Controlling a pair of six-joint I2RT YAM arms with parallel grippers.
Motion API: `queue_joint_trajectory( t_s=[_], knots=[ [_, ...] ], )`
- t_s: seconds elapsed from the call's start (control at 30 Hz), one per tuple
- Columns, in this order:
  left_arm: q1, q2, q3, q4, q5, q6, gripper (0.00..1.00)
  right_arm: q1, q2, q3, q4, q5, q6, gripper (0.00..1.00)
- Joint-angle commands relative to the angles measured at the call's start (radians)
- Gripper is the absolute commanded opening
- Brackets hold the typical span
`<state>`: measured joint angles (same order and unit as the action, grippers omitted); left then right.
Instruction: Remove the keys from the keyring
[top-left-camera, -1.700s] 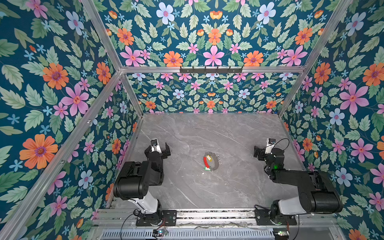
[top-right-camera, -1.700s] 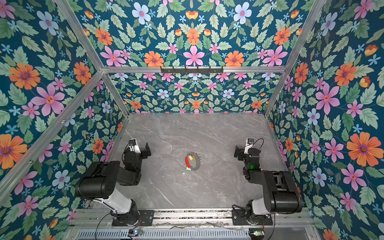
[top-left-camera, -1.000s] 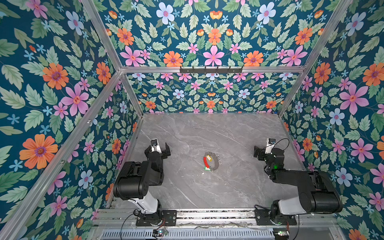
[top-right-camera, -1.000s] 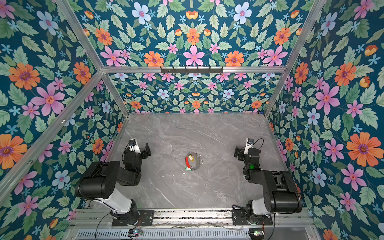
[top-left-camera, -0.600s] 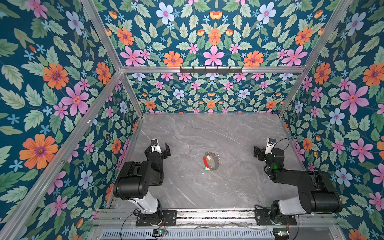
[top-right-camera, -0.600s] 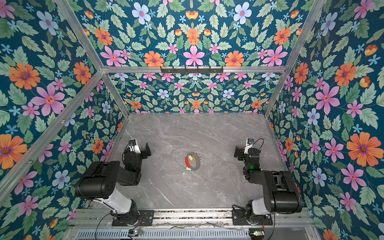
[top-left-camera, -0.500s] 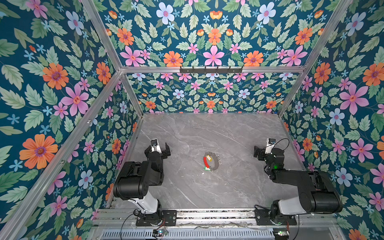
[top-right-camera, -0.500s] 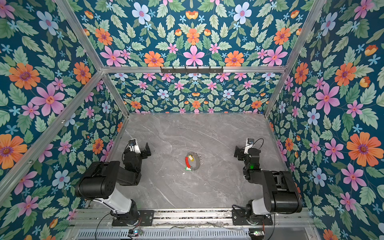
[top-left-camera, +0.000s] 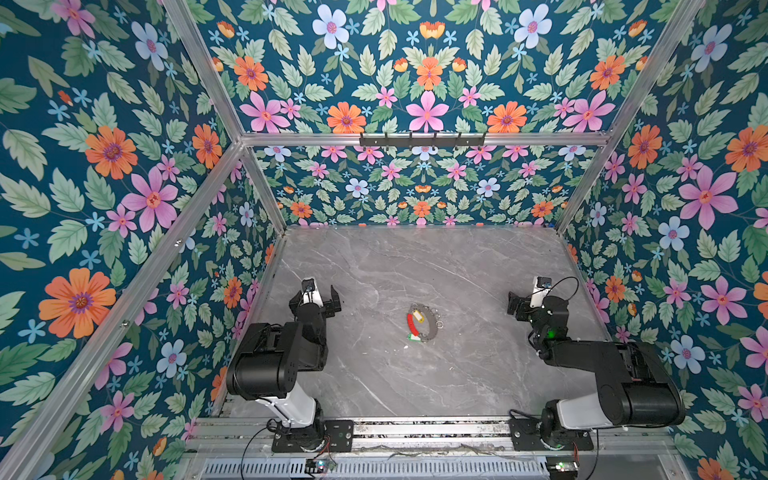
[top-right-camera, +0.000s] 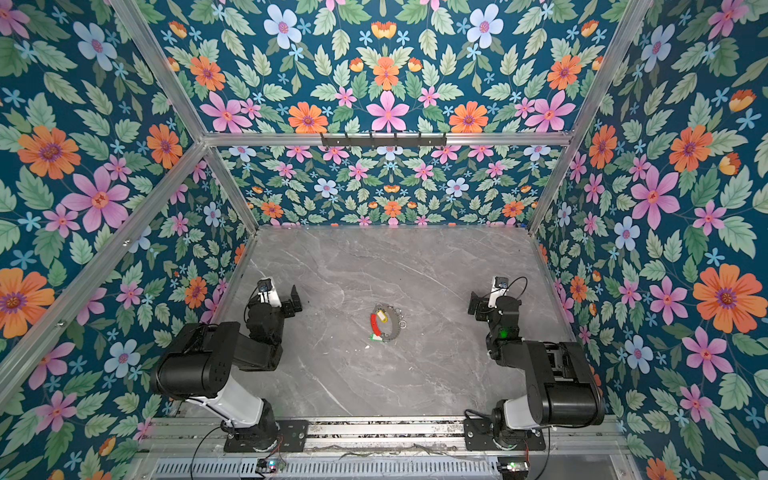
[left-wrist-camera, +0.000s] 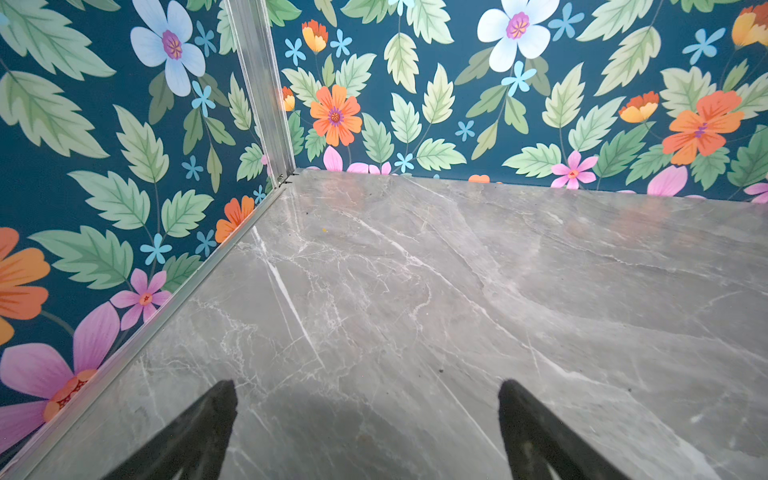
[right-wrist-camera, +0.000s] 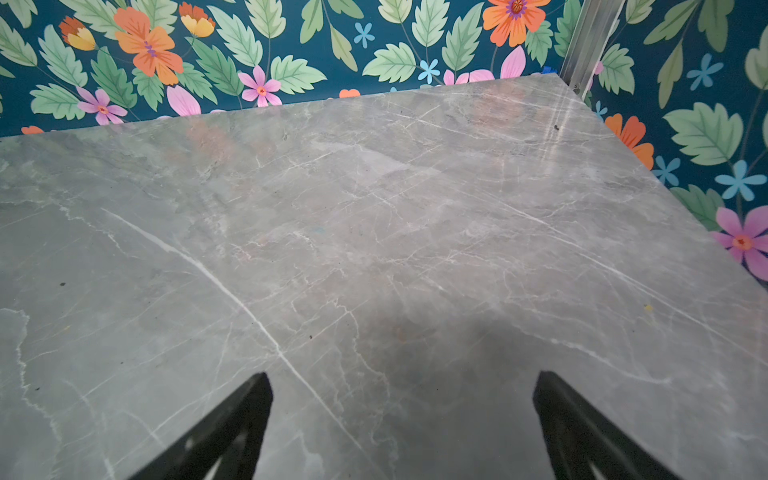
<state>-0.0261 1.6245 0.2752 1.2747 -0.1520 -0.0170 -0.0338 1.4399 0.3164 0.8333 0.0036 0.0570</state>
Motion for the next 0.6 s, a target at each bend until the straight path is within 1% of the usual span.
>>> queue_joint_trajectory(
  t_s=[0.0, 0.17, 0.27, 0.3, 0.37, 0.43, 0.47, 0.5, 0.53, 0.57],
  knots=[
    [0.0, -0.001, -0.001, 0.014, 0.004, 0.011, 1.0, -0.001, 0.0, 0.004, 0.029, -0.011, 0.005, 0.99],
    [0.0, -0.001, 0.001, 0.014, 0.006, 0.011, 1.0, -0.004, -0.002, 0.003, 0.031, -0.011, 0.004, 0.99],
    [0.002, -0.003, 0.001, 0.01, 0.01, 0.009, 1.0, -0.004, -0.038, 0.025, -0.034, -0.007, 0.007, 0.99],
    [0.0, -0.007, -0.002, 0.018, -0.012, 0.007, 1.0, -0.003, -0.061, 0.043, -0.079, -0.001, 0.007, 0.99],
    [-0.009, -0.071, -0.007, -0.029, -0.071, -0.003, 1.0, -0.003, -0.127, 0.089, -0.221, 0.028, 0.017, 0.99],
    [-0.017, -0.165, 0.012, -0.147, -0.143, -0.014, 1.0, 0.011, -0.198, 0.131, -0.335, 0.074, 0.02, 0.99],
    [-0.022, -0.213, 0.022, -0.2, -0.167, -0.017, 1.0, 0.025, -0.227, 0.148, -0.376, 0.111, 0.024, 0.99],
    [-0.029, -0.267, 0.036, -0.268, -0.195, -0.048, 1.0, 0.045, -0.258, 0.168, -0.431, 0.16, 0.026, 0.99],
    [-0.029, -0.325, 0.053, -0.338, -0.201, -0.098, 1.0, 0.074, -0.283, 0.189, -0.473, 0.221, 0.024, 0.99],
    [-0.029, -0.368, 0.064, -0.39, -0.182, -0.13, 1.0, 0.097, -0.301, 0.207, -0.512, 0.277, 0.026, 0.99]
  ],
)
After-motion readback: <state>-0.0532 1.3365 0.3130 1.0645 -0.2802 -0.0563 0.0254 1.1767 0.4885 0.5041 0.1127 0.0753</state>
